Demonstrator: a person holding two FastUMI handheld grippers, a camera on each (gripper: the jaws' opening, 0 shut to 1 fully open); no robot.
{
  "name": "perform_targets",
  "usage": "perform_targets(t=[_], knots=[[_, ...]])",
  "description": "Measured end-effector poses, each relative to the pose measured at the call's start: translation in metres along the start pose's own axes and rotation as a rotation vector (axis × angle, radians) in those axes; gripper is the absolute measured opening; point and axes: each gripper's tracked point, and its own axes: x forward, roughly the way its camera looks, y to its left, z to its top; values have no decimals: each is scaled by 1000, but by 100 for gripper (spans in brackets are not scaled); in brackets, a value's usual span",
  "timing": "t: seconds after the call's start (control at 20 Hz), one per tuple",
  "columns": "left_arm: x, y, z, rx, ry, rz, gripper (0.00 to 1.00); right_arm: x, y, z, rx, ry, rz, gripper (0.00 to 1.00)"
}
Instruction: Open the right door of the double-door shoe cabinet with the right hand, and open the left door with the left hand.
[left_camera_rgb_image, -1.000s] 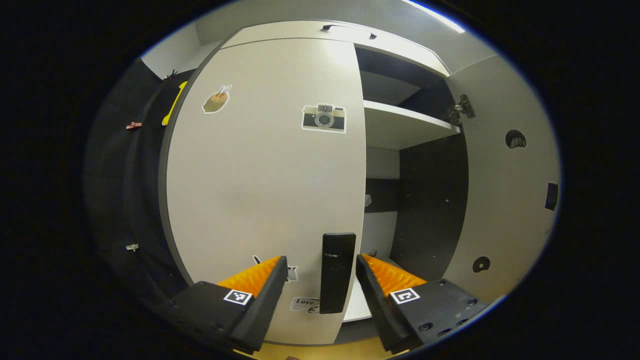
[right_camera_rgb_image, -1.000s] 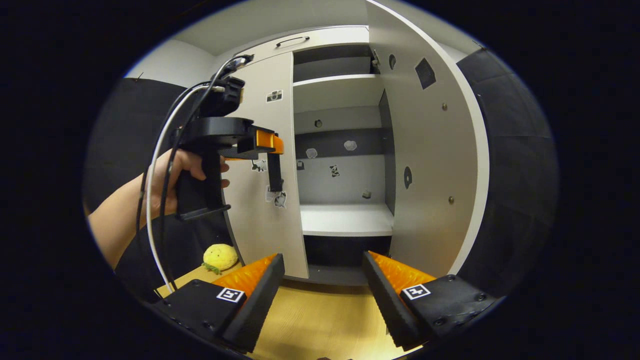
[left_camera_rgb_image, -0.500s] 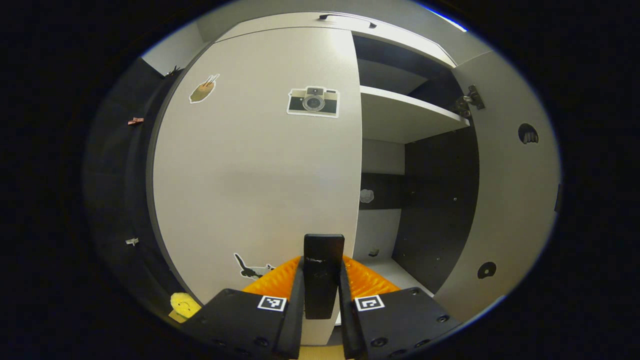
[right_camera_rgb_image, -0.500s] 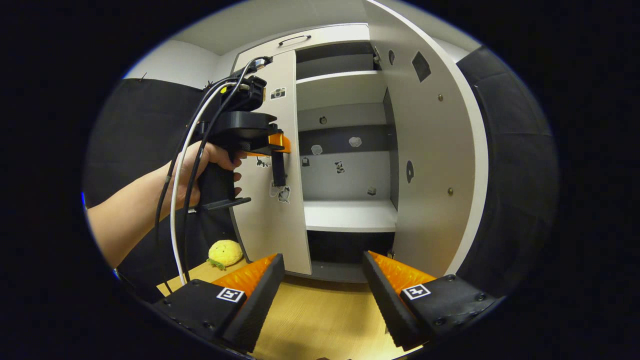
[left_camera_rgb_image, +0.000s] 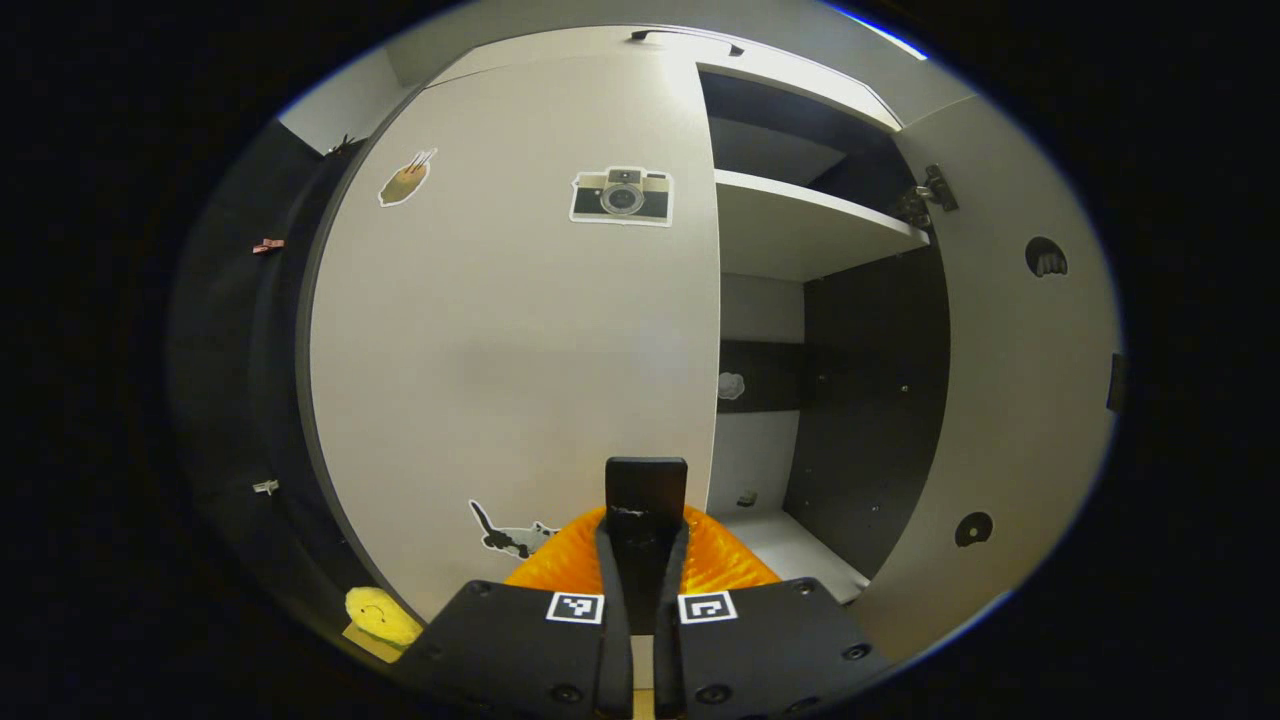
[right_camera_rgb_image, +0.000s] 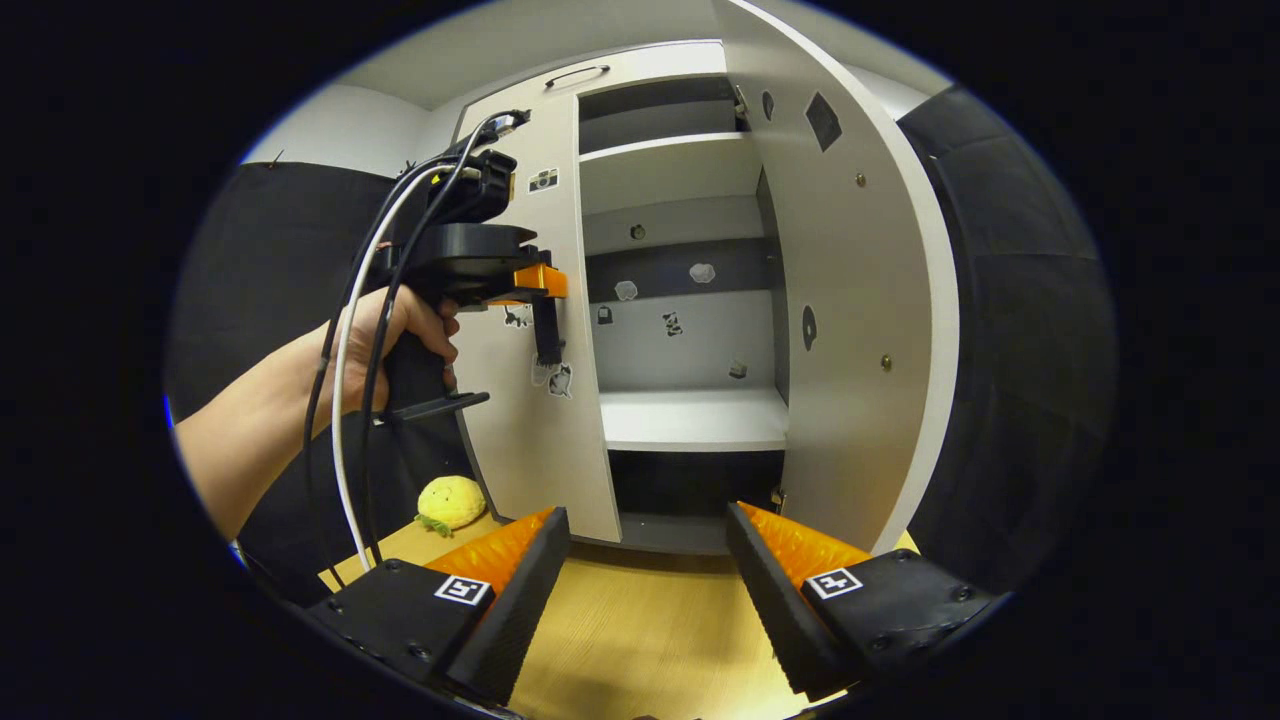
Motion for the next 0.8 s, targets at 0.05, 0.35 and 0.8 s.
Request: perform_targets(t=[0.05,0.35,0.8], knots=[[-4,0,0,-7,-4,-6,13,0,-1,1,0,0,-6,99],[-62,12,-4,-37,-7,-77,13,-2,12,-2,-12,10,-42,99],[-135,52,-6,-63,-30,-127,13,-10,55,-11,-20,12,-96,99]])
